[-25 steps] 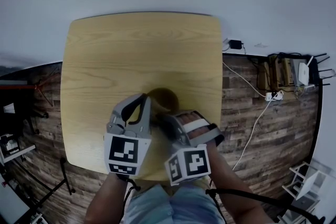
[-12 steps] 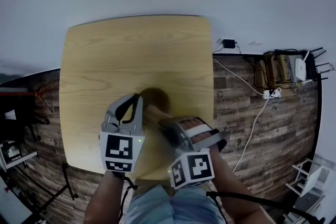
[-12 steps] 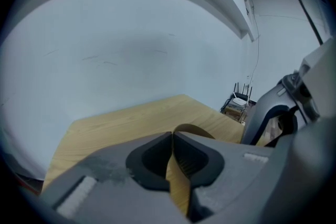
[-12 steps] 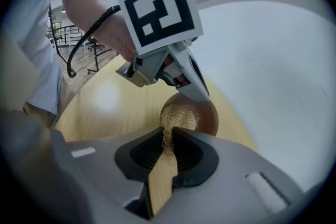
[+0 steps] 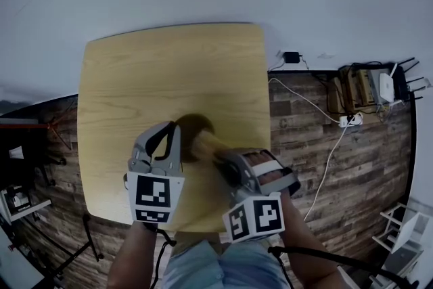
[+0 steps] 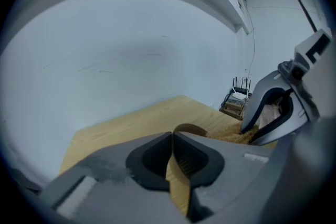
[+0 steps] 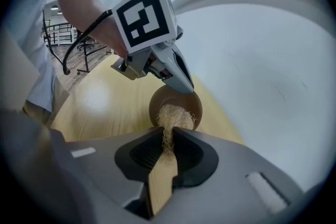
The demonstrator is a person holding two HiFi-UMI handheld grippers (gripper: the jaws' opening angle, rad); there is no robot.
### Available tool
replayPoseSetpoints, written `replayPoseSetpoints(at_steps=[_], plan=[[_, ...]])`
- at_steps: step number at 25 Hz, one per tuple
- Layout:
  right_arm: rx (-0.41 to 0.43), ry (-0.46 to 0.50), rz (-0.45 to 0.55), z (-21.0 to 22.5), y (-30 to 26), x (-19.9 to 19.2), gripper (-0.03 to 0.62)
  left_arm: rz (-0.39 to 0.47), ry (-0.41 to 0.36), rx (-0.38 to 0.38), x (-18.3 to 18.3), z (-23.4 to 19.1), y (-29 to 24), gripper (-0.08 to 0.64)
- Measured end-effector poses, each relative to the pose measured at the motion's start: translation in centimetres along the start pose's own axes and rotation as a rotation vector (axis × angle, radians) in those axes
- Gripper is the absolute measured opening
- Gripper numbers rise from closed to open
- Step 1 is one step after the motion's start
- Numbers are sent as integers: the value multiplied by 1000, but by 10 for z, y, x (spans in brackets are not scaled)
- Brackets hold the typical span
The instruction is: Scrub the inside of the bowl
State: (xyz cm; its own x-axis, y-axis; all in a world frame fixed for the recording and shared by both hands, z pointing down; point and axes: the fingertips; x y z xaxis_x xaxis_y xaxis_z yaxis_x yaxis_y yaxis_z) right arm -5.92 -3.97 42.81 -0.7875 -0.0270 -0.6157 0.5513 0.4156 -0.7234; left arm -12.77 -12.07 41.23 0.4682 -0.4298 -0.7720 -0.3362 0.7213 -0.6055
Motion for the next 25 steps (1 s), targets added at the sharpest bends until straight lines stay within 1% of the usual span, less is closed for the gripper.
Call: replayPoseSetpoints(at_steps=[5, 8, 13, 16, 19, 20, 23, 25], plan=[[16, 15, 15, 3, -15, 6, 55, 4, -26, -23, 3, 9, -1, 32], [9, 6, 13, 8, -22, 5, 55, 8, -44, -39, 5, 13, 0, 34], [-8, -36, -8, 23, -29, -2, 55, 12, -76, -52, 8, 16, -1, 33], [4, -64, -31, 21, -35, -4, 55, 6, -77, -55, 5, 17, 0, 34], [27, -102, -48, 15, -41, -6, 55, 7, -115, -64, 7, 19, -1, 34], [35, -112, -51, 14, -43, -8, 55, 8, -118, -62, 6, 19, -2, 35], [56, -137, -49, 10, -47, -9, 54, 15, -89, -44, 3, 21, -1, 35], [66, -156, -45, 7, -47, -9, 54, 18, -86, -40, 3, 21, 0, 35]])
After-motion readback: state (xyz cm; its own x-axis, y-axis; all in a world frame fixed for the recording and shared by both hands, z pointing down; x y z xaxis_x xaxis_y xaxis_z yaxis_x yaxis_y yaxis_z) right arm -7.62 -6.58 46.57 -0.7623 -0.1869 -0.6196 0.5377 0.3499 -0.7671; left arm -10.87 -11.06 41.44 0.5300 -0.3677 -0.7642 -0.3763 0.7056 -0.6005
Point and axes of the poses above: the fingertips, and each gripper's own axes: y backward along the fingers, z to its right, x out of its top, and after that the axes turned 3 degrees about -y, right-handed
